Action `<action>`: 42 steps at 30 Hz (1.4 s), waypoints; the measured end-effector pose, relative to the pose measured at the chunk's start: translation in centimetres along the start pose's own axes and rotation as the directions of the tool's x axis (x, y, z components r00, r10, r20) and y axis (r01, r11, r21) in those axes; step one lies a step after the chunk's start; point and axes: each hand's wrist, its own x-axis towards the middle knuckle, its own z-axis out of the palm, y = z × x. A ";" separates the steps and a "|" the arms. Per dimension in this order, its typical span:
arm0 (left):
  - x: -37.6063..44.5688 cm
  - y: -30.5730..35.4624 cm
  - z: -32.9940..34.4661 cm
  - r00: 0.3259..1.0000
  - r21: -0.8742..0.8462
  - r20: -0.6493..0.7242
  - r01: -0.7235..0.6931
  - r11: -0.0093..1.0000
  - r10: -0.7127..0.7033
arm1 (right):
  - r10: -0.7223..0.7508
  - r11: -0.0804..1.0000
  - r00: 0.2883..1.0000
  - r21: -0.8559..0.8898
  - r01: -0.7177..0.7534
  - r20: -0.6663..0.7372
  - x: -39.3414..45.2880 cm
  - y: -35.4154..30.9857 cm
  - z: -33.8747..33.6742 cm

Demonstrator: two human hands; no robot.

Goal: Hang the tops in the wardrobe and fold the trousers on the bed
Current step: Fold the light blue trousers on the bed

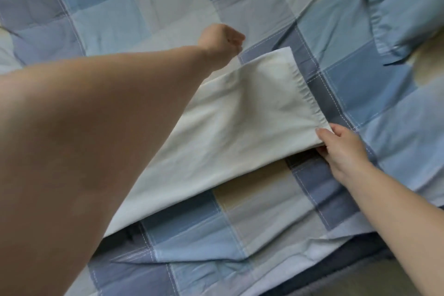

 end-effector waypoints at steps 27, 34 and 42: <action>-18.4 -29.7 -18.0 0.948 0.512 -0.184 0.319 0.798 -0.260 | -0.188 0.179 0.646 -0.621 0.763 0.739 -11.6 -1.5 32.7; -17.7 -31.1 -18.9 0.910 0.306 -0.396 0.259 0.916 -0.125 | -0.391 0.305 0.707 -0.642 0.703 0.589 -11.5 -2.6 34.9; -24.0 -35.6 -14.2 0.984 0.682 0.025 -0.146 0.717 0.177 | -0.289 -0.172 0.457 -0.515 0.840 0.841 -19.6 6.7 36.7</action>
